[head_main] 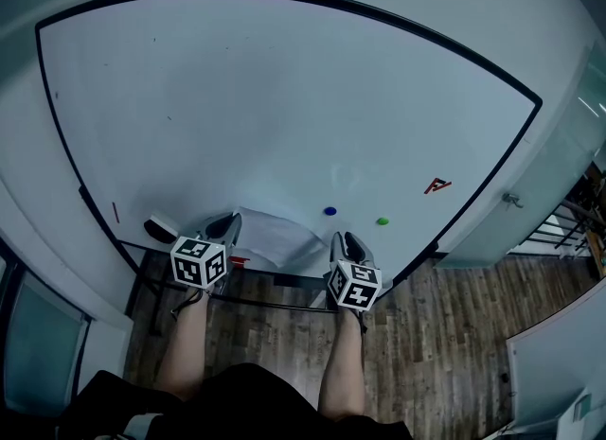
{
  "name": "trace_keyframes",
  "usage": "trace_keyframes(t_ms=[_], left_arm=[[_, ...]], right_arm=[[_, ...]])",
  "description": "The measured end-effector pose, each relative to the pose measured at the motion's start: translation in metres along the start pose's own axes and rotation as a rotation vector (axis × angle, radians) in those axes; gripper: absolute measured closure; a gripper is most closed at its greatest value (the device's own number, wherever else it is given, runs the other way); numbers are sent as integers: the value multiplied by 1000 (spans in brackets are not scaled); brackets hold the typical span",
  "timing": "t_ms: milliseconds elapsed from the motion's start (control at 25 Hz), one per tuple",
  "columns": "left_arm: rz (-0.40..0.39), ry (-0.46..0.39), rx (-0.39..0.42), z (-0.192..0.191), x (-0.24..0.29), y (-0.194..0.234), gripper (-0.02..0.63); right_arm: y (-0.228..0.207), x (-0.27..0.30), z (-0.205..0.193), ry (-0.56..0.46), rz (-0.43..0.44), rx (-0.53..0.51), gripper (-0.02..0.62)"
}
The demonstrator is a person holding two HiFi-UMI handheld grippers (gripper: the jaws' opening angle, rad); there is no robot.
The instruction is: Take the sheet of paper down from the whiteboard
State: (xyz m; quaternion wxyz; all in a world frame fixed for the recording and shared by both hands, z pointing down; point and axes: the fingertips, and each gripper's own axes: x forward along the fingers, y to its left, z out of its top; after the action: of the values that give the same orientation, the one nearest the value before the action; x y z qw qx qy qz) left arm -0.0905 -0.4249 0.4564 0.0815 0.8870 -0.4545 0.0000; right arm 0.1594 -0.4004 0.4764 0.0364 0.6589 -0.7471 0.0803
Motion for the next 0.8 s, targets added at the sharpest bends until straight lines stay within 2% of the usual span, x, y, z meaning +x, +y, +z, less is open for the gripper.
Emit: trace_keyframes(t_ms=[200,320,440,800], left_arm=[[11,3,-1,-1,-1,-1,584],[14,2,-3,-1,-1,-1,584],[15,1,-6,-1,-2,-2,584],[5,4,0,-1,-1,-8,584]], right_arm=[[2,-3,0,0,12,17,515],[-3,-5,1,-9,-11,22,542],[-8,-7,-1,-7,-21,68,566],[-7,-10,-7,-1,-11,97,571]])
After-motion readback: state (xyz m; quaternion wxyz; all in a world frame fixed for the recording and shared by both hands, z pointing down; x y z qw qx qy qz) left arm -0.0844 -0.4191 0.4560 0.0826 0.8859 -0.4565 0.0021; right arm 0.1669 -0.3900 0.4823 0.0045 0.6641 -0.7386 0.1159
